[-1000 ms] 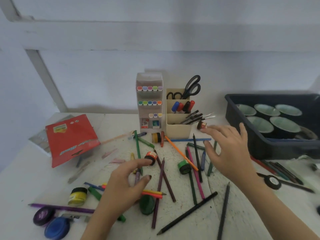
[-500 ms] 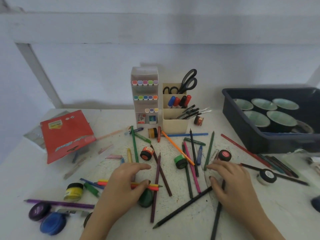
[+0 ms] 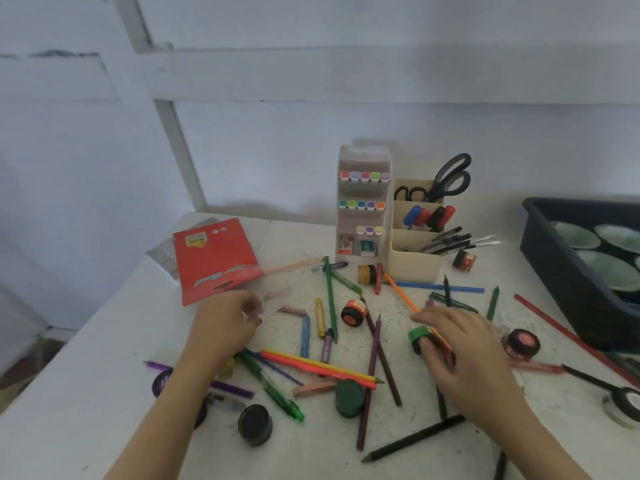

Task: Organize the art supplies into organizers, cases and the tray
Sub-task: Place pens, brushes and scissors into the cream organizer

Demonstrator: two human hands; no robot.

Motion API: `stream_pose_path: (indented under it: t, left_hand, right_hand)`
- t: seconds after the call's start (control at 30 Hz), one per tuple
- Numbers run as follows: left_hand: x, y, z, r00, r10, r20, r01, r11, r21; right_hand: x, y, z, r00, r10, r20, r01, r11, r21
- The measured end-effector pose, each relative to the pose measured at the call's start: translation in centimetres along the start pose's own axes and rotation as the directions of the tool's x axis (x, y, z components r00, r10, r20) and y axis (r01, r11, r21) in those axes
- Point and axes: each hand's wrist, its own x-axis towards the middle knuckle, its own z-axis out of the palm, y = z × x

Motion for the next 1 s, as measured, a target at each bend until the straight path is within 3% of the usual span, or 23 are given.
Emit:
stream_pose_path:
  t: [0.27,0.4,0.5,0.6,0.67,0.87,0.93,1.0]
  left_hand:
    - [-0.8,3.4,-3.1,0.959,0.057,-0.277,-0.109,0.978,-0.178]
    - [-3.1,6.3,-3.5,0.929,0.248,-0.274,-0.297,0.942,-0.155]
    - [-5.1,8.4,-1.8,0.877,0.431,-0.210,-0.457,0.885,-0.093]
    - [-6.8,11.0,0.6,0.823,0.543,-0.166,-0.563,0.819,-0.112]
    - [-7.7,12.5,2.0,0.795,0.589,-0.147,-0.606,0.781,-0.148]
    - [-11.3,16.4,5.3,0.723,0.680,-0.121,-0.687,0.691,-0.225]
    - [-12.5,17.3,6.3,0.733,0.656,-0.181,-0.680,0.699,-0.221]
    - [-13.5,17.8,7.5,0.789,0.558,-0.257,-0.610,0.760,-0.223]
  right_hand:
    - [0.0,-1.2,0.5,0.999,-0.012,0.036,0.008,0.994,0.108]
    - [-0.1,-1.4,-1.4,0.991,0.132,0.035,-0.137,0.936,0.324]
    - [-0.1,-1.5,-3.6,0.950,0.310,0.048,-0.286,0.793,0.538]
    - [-0.2,0.5,-5.3,0.862,0.452,0.228,-0.479,0.581,0.658]
    - [-1.2,1.9,-6.7,0.811,0.511,0.284,-0.531,0.440,0.724]
    - [-5.4,3.7,-11.3,0.771,0.629,0.095,-0.502,0.509,0.699]
    - [-7.0,5.7,-12.3,0.728,0.681,0.081,-0.536,0.491,0.687]
    - [-8.9,7.0,-13.5,0.693,0.714,0.097,-0.571,0.462,0.678]
